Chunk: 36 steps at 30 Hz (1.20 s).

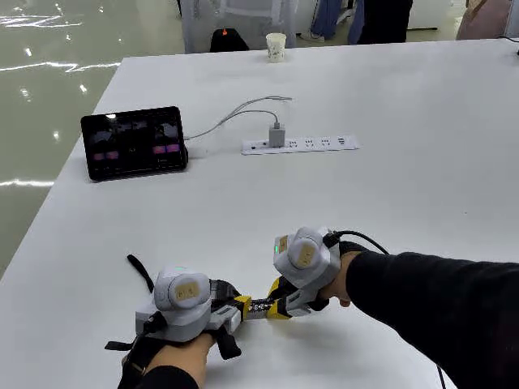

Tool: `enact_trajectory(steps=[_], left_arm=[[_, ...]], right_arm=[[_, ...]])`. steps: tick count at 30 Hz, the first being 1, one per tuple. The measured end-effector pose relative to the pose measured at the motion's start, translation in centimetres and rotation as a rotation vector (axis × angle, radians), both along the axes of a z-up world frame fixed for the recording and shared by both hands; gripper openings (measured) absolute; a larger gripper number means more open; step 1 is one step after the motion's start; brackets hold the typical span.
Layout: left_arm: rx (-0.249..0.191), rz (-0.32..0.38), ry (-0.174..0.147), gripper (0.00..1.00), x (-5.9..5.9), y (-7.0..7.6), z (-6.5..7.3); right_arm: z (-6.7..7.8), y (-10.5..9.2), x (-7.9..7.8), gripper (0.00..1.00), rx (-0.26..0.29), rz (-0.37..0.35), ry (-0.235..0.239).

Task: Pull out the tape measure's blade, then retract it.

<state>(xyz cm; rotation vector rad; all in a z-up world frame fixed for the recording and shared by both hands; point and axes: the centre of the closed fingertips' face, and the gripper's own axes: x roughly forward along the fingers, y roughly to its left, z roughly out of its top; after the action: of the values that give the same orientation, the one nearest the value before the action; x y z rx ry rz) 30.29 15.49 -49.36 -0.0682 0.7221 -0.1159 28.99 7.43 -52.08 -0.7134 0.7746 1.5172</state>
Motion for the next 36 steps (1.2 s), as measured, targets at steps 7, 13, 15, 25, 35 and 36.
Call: enact_trajectory(steps=[7, 13, 15, 25, 35, 36], left_arm=[[-0.004, 0.001, 0.003, 0.62, 0.0, 0.0, 0.0], [-0.007, 0.005, 0.003, 0.62, 0.0, 0.1, -0.1], [-0.009, 0.007, 0.004, 0.62, 0.0, 0.1, -0.1], [-0.022, 0.000, 0.011, 0.61, 0.0, 0.1, -0.1], [-0.028, -0.004, 0.010, 0.61, 0.1, 0.1, -0.1], [-0.028, -0.005, 0.010, 0.61, 0.1, 0.1, -0.1]], right_arm=[[0.0, 0.5, 0.0, 0.11, 0.003, 0.001, 0.005], [-0.1, 1.0, 0.1, 0.11, 0.009, 0.006, 0.011], [0.0, 1.2, 0.1, 0.11, 0.014, 0.007, 0.014], [-0.1, 1.8, 0.2, 0.11, 0.024, 0.012, 0.014], [-0.1, 2.0, 0.1, 0.11, 0.036, -0.003, 0.026], [-0.1, 2.2, 0.0, 0.11, 0.037, -0.001, 0.025]])
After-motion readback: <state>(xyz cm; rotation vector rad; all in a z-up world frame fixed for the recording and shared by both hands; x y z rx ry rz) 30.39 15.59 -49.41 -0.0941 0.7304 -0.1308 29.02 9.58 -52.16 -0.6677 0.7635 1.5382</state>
